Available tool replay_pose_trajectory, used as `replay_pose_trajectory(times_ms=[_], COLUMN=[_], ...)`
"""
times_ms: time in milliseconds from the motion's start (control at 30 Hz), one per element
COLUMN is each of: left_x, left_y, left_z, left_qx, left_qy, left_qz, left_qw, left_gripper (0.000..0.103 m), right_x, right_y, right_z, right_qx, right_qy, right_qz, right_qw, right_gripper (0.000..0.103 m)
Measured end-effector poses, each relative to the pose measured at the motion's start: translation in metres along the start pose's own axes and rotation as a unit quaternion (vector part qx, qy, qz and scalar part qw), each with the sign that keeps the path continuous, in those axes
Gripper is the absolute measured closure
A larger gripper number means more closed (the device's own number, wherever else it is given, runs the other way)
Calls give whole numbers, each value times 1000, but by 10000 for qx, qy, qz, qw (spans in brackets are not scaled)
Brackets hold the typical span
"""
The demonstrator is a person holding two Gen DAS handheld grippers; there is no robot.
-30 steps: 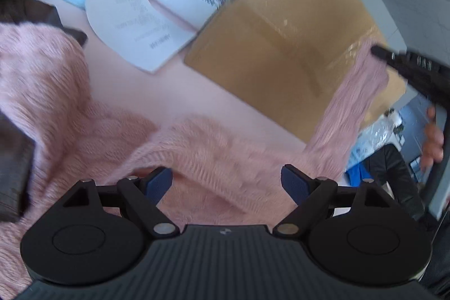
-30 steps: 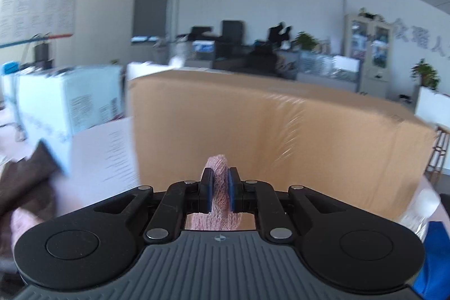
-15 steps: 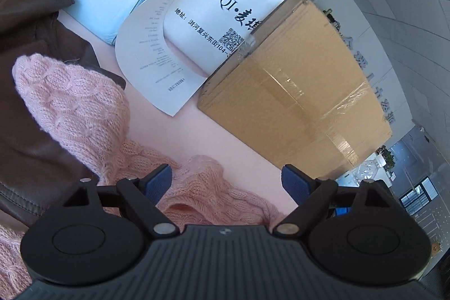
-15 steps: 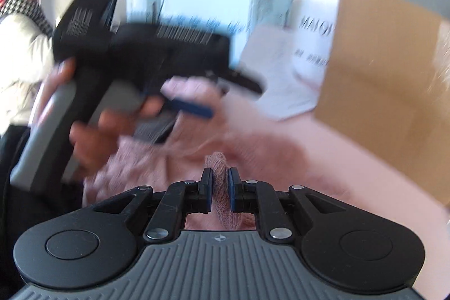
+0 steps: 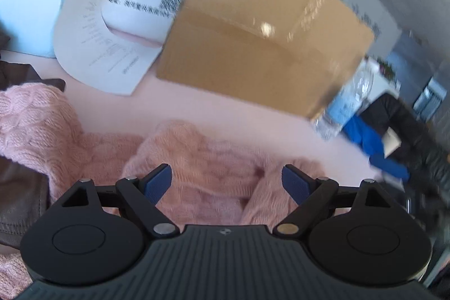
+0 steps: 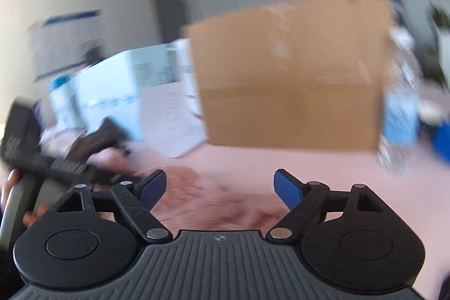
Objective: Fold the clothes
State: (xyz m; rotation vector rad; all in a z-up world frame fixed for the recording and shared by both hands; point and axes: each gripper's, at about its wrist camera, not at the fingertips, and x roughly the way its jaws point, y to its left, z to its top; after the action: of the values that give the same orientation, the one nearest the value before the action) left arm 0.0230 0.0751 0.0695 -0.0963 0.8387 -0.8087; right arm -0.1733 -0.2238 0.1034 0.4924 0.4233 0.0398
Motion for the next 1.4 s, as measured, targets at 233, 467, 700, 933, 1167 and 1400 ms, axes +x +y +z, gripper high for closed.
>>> replay_pose_trajectory(times_ms=[233, 467, 700, 933, 1167, 1400], left_x=[12, 19, 26, 22, 19, -55], left_y=[6, -3, -12, -18, -25, -43], left_z=[-13, -26, -27, -40, -37, -15], left_qx=[-83, 356, 477, 949, 1095, 833], left_qy=[1363, 1644, 1492, 1304, 1371, 262], left_qz=[-169, 246, 501, 540, 1237, 669], left_qw=[9905, 9854, 9864, 9854, 9767, 9939], left_gripper=[19, 19, 19, 19, 19, 17], right_x=[44, 75, 93, 78, 83, 88], right_y=[-87, -75, -81, -99, -105, -106], right_z=[6, 19, 0, 5, -2, -6], right_qx=[2448, 2312, 2350, 2128, 1908, 1973], right_qy=[876, 1229, 1205, 914, 833, 710], right_qz=[583, 454, 0, -405, -175, -21], right_qw=[9638, 9640, 9645, 9720, 9779, 9778], right_gripper=[32, 55, 98, 98, 92, 90])
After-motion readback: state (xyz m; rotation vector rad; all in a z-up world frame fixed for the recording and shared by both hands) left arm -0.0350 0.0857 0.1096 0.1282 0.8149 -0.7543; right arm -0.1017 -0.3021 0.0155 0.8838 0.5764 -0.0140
